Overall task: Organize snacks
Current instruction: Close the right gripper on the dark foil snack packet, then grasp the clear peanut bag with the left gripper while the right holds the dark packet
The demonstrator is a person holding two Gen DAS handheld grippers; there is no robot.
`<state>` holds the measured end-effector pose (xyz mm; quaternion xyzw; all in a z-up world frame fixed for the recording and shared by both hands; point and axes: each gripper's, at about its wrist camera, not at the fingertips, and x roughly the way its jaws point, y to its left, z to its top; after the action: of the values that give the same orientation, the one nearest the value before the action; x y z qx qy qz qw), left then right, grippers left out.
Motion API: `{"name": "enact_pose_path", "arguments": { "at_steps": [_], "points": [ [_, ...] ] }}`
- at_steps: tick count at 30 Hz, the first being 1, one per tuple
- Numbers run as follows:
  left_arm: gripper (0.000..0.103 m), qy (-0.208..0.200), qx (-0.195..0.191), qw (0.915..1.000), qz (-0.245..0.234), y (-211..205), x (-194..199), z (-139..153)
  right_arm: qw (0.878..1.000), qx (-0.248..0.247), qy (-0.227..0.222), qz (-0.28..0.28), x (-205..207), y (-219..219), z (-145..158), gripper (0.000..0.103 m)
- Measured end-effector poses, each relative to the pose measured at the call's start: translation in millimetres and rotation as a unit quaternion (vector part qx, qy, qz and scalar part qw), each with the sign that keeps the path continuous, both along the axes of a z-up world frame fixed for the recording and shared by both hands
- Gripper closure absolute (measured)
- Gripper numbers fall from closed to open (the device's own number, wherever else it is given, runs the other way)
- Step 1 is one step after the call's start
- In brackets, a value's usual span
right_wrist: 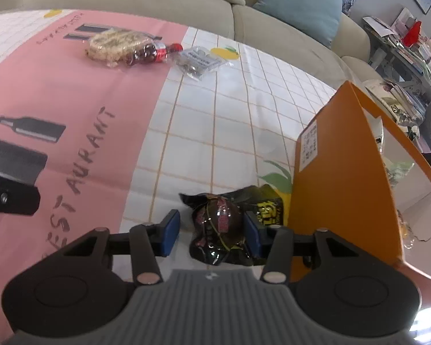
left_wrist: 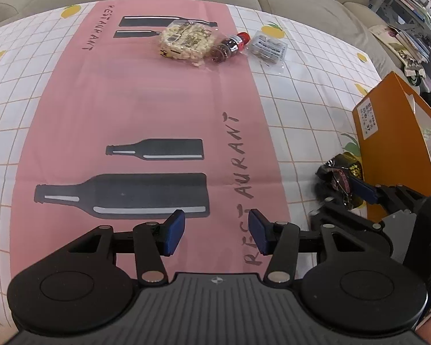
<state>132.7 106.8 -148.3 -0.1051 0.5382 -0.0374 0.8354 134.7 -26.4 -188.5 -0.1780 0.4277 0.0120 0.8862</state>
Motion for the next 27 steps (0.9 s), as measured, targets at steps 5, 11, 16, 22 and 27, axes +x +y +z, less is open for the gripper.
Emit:
{"name": "enact_pose_path", "arguments": {
  "at_steps": [5,11,16,22,27],
  "points": [
    [0.043,-0.037,-0.011,0.9992,-0.006,9,7,6,1.0,0.023,-0.005,0.006,7,2,7,0.069],
    [0.032,-0.081,0.027,0.9959,-0.029,19,40,16,0.997,0.07,-0.014,0.013,34,-5,28,0.069],
    [0.018,-0.123,0.056,0.9896,-0.049,30,73,15,0.995,0.095,0.0,0.01,69,-10,32,0.069],
    [0.014,-0.152,0.066,0.9841,-0.064,40,110,-6,0.994,0.11,0.015,0.002,92,-9,24,0.069],
    [0.014,-0.165,0.052,0.9821,-0.075,44,130,-24,0.993,0.115,0.027,0.003,99,-7,15,0.068]
  ]
}}
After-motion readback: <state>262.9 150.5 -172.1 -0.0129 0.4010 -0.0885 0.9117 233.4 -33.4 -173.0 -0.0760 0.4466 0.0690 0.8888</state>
